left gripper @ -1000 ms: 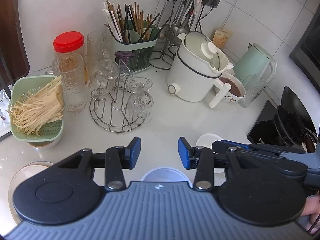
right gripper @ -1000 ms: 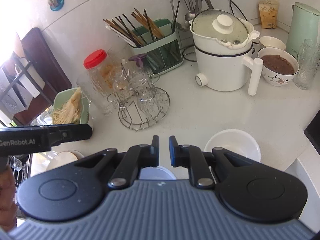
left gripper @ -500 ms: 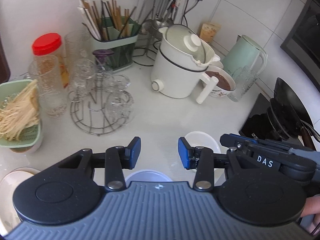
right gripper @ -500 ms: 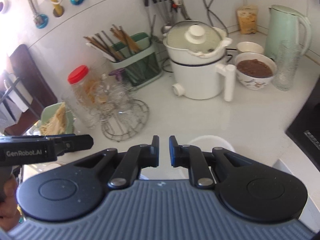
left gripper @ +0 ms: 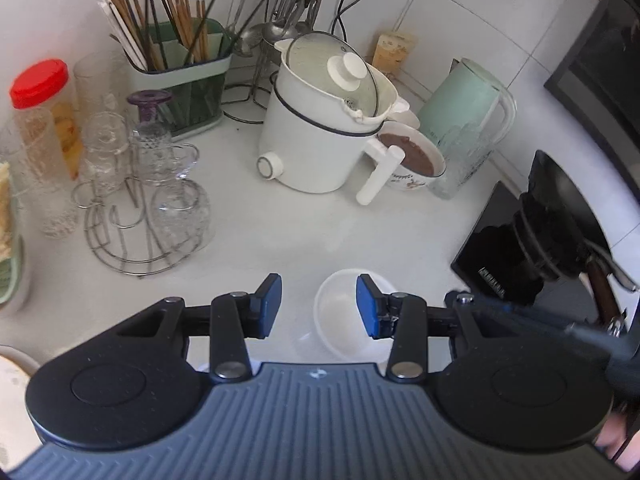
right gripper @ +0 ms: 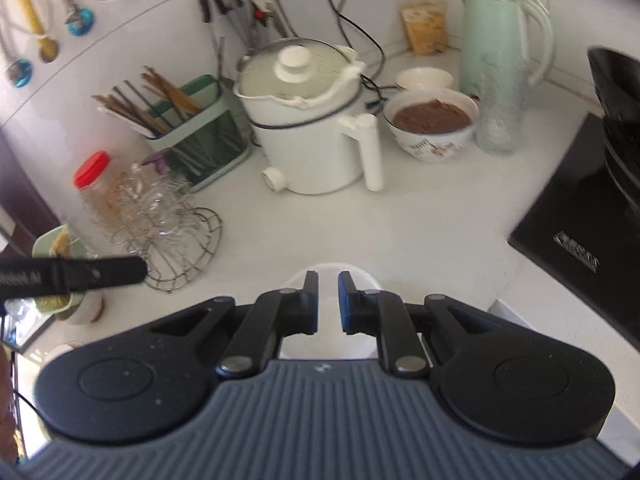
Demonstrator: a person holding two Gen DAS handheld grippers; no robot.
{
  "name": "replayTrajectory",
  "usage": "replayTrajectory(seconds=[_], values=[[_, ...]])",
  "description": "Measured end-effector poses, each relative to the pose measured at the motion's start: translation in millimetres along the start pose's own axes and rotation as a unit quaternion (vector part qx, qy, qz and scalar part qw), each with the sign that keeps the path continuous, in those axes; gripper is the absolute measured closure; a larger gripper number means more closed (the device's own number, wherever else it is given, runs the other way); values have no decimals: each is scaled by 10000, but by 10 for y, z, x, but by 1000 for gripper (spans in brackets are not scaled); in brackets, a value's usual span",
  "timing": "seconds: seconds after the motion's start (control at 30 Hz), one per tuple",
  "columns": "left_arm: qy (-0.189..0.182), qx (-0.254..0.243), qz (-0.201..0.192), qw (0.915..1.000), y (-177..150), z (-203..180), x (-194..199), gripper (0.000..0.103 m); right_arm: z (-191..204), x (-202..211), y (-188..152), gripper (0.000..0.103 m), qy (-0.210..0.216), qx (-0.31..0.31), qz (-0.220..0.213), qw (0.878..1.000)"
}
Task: Organize plates and bowls
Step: 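Move both open grippers to the white bowl by the cooker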
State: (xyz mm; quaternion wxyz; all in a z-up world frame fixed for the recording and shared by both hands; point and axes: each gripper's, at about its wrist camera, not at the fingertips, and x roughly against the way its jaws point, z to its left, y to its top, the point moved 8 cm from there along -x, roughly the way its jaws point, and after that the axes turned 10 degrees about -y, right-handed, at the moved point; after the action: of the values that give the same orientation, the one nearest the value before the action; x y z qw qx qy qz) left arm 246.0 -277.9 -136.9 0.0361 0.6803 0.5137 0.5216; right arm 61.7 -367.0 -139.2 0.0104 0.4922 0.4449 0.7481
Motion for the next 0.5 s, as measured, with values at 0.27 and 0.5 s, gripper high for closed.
replayTrajectory(seconds=[0.27,0.5], values=[[-68,-123,461,9988,44,-46,-479,56,-204,-241,29,89,-103,-180,133,9997],[-110,80,764,9970,-53,27,-869,46,-343,-384,53,89,-138,-234,291,9992]])
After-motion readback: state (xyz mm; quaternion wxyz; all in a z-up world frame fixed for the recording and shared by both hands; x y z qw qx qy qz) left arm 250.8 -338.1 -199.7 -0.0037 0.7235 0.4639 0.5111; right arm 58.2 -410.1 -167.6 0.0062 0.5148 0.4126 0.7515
